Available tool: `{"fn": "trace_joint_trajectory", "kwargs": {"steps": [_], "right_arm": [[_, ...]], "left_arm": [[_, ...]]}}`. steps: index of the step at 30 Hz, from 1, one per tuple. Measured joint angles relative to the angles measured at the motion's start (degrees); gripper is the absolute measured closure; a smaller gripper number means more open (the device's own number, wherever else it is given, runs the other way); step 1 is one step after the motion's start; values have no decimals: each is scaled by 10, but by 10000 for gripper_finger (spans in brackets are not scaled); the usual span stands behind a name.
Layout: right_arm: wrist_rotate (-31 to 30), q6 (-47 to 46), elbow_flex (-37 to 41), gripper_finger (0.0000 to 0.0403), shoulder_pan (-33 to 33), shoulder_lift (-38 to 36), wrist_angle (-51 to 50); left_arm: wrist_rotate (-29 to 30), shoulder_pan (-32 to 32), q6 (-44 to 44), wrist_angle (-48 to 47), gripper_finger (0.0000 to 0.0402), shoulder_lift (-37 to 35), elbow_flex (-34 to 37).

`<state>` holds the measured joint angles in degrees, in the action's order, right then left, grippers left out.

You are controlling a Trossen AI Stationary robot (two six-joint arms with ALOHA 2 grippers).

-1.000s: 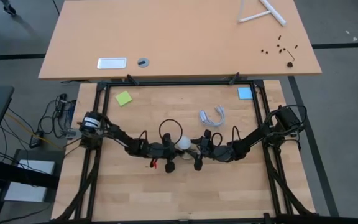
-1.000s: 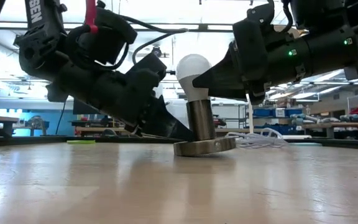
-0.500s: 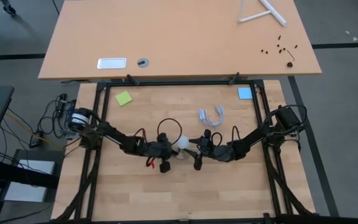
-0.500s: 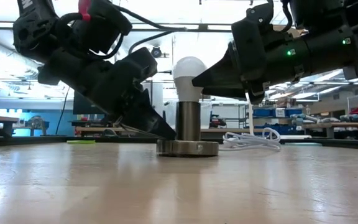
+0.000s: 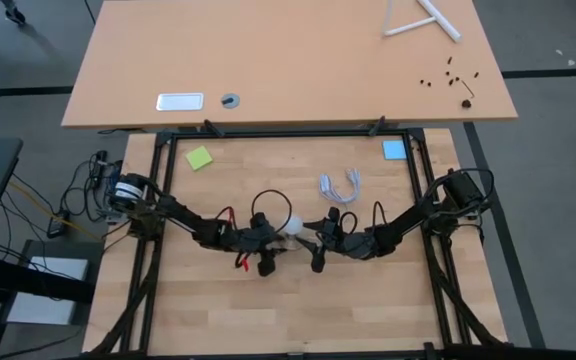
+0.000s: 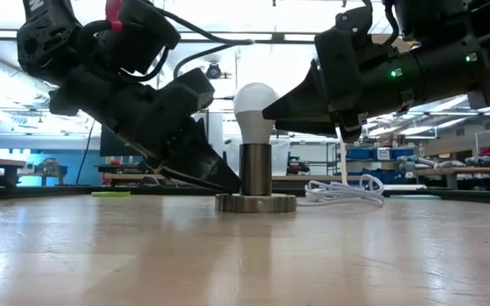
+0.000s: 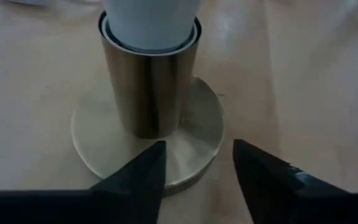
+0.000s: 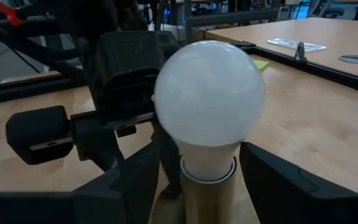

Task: Screw lightbulb
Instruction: Remove the lightbulb from the lamp

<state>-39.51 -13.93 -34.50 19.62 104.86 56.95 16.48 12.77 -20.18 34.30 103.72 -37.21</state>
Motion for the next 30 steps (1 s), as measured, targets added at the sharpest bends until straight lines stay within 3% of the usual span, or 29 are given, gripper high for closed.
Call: {"fn": "trace_joint_trajectory", "kwargs": {"steps": [11, 24, 30], "right_arm": [[0, 0, 0, 173, 0, 0, -1], [1, 1, 0, 173, 0, 0, -1], [1, 2, 0, 173, 0, 0, -1]], "left_arm": [[45, 0, 0, -15, 136, -1, -1], [115, -3, 33, -64, 130, -49, 0], [103, -8, 67, 0, 130, -44, -1]]}}
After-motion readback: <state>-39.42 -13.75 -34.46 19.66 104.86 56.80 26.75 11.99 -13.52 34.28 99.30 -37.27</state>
